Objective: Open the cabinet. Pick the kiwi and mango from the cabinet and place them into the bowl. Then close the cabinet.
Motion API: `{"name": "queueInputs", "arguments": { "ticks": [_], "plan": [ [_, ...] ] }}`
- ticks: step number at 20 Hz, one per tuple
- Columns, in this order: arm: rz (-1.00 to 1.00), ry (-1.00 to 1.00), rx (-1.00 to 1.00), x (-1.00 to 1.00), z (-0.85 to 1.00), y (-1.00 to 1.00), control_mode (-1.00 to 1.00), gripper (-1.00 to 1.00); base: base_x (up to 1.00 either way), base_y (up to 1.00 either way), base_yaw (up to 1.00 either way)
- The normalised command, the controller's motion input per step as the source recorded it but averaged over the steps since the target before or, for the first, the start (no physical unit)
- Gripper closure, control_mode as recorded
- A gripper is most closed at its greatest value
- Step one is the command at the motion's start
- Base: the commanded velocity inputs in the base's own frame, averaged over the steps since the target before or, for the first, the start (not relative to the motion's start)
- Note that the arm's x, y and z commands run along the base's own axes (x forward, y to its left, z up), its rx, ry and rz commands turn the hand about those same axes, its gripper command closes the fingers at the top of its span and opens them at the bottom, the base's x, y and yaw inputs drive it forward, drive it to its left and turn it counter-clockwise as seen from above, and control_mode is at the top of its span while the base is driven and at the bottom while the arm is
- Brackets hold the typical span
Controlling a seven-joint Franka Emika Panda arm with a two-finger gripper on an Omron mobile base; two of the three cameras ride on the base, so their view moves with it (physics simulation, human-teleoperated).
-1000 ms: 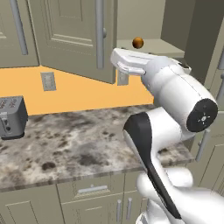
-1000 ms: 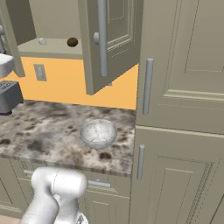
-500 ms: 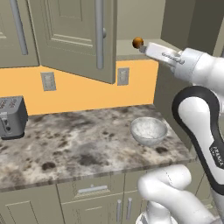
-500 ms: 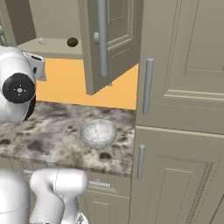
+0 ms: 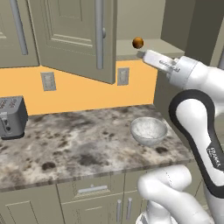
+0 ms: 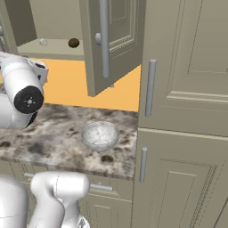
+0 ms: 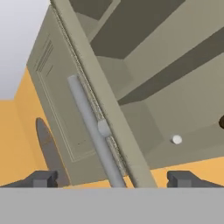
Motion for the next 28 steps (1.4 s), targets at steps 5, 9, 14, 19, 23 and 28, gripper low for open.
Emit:
{"name": "queueInputs", "arguments": {
  "ticks": [5, 9, 14, 19, 23, 28],
  "plan": [
    [0.07, 0.31, 0.13, 0.68, 0.33, 0.0, -1.0, -1.0, 0.0, 0.0, 0.0],
    [0.21, 0.38, 0.13, 0.53, 0.07, -0.03, -1.0, -1.0, 0.0, 0.0, 0.0],
    [0.27, 0.28, 0.04, 0.45, -0.23, 0.2, -1.0, -1.0, 0.0, 0.0, 0.0],
    [0.24, 0.12, 0.01, 0.47, -0.47, 0.7, -1.0, -1.0, 0.0, 0.0, 0.0],
    [0.23, 0.0, 0.0, -0.14, -0.38, 1.0, -1.0, -1.0, 0.0, 0.0, 0.0],
    [0.14, -0.01, 0.0, -0.58, -0.11, 1.0, -1.0, -1.0, 0.0, 0.0, 0.0]
  ]
}}
